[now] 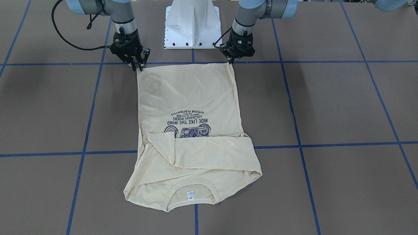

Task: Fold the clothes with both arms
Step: 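Grasp the hem corners with both grippers, then lift the hem with both grippers and fold it toward the collar, then release the hem and withdraw both grippers from the folded shirt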

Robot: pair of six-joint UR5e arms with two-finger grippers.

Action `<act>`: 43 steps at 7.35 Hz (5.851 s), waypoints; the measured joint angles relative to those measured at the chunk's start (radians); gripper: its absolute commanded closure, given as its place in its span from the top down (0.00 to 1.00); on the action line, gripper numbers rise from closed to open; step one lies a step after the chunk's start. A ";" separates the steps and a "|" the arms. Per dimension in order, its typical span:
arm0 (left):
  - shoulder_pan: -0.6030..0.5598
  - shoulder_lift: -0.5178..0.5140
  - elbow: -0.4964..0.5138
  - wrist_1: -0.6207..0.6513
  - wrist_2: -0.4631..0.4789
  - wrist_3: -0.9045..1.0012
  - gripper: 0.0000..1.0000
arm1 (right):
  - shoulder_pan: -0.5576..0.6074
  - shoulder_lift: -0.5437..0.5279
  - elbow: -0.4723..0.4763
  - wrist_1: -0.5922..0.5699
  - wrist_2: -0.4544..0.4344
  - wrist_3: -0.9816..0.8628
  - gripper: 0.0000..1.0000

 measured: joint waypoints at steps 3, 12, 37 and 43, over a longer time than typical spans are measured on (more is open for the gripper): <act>-0.001 0.001 -0.004 0.000 0.000 0.001 0.00 | -0.005 -0.001 -0.001 -0.002 -0.001 0.001 0.35; -0.004 0.004 -0.040 0.001 -0.007 0.012 0.00 | 0.004 0.007 0.071 -0.028 0.017 0.040 0.00; -0.446 -0.188 0.317 -0.160 -0.011 0.442 1.00 | 0.566 0.519 -0.497 -0.003 0.337 -0.179 1.00; -0.331 0.014 0.106 -0.238 -0.123 0.320 0.99 | 0.674 0.306 -0.308 0.006 0.499 -0.405 1.00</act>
